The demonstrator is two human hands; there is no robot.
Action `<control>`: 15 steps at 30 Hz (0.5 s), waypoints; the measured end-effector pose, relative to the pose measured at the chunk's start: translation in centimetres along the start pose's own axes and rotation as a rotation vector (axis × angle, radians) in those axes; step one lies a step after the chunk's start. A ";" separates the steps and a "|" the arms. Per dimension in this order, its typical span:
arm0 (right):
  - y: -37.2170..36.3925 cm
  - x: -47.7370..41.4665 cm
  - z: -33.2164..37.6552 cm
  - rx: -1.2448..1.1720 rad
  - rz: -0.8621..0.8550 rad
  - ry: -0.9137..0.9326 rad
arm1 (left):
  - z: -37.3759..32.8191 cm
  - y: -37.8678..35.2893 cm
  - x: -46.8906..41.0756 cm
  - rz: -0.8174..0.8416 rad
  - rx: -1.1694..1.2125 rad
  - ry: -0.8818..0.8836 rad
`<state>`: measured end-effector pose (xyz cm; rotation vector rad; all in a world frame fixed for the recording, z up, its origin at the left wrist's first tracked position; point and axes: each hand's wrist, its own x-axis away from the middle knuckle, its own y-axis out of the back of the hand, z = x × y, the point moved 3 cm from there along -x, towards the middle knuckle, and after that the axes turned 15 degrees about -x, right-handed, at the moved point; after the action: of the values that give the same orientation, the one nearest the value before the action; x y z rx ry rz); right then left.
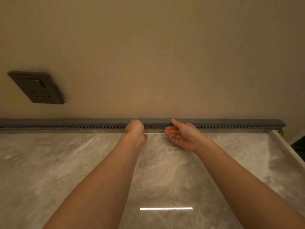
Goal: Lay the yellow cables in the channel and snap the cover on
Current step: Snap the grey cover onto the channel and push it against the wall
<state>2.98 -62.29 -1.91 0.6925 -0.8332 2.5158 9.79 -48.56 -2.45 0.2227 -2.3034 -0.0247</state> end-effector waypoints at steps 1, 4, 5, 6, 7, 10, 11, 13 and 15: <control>-0.2 -0.1 0.0 -0.008 -0.010 -0.004 | 0.0 0.1 0.0 -0.004 -0.005 0.006; -0.5 -0.7 0.0 0.047 -0.038 0.023 | -0.3 0.0 -0.1 -0.004 0.000 -0.031; -0.6 -0.9 0.0 0.054 -0.044 0.027 | -0.4 0.0 0.0 -0.006 -0.020 -0.050; -0.4 -1.1 -0.1 0.051 -0.049 0.022 | -0.4 -0.1 -0.1 -0.019 -0.053 -0.075; -0.4 -1.2 -0.1 0.041 -0.053 0.019 | -0.4 0.0 0.0 -0.013 -0.067 -0.082; -0.4 -1.5 -0.1 -0.009 -0.068 -0.005 | -0.4 0.2 0.0 -0.019 -0.061 -0.090; -0.4 -1.5 -0.2 -0.026 -0.072 -0.019 | -0.4 0.1 0.1 -0.005 -0.076 -0.092; -0.5 -1.5 -0.3 -0.053 -0.076 -0.054 | -0.3 0.2 0.2 0.003 -0.087 -0.086; -0.6 -1.4 -0.3 -0.093 -0.069 -0.082 | -0.3 0.2 0.3 0.001 -0.090 -0.076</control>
<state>4.31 -61.94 -2.70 0.7842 -0.9319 2.3849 9.74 -48.44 -2.02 0.1774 -2.3718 -0.1377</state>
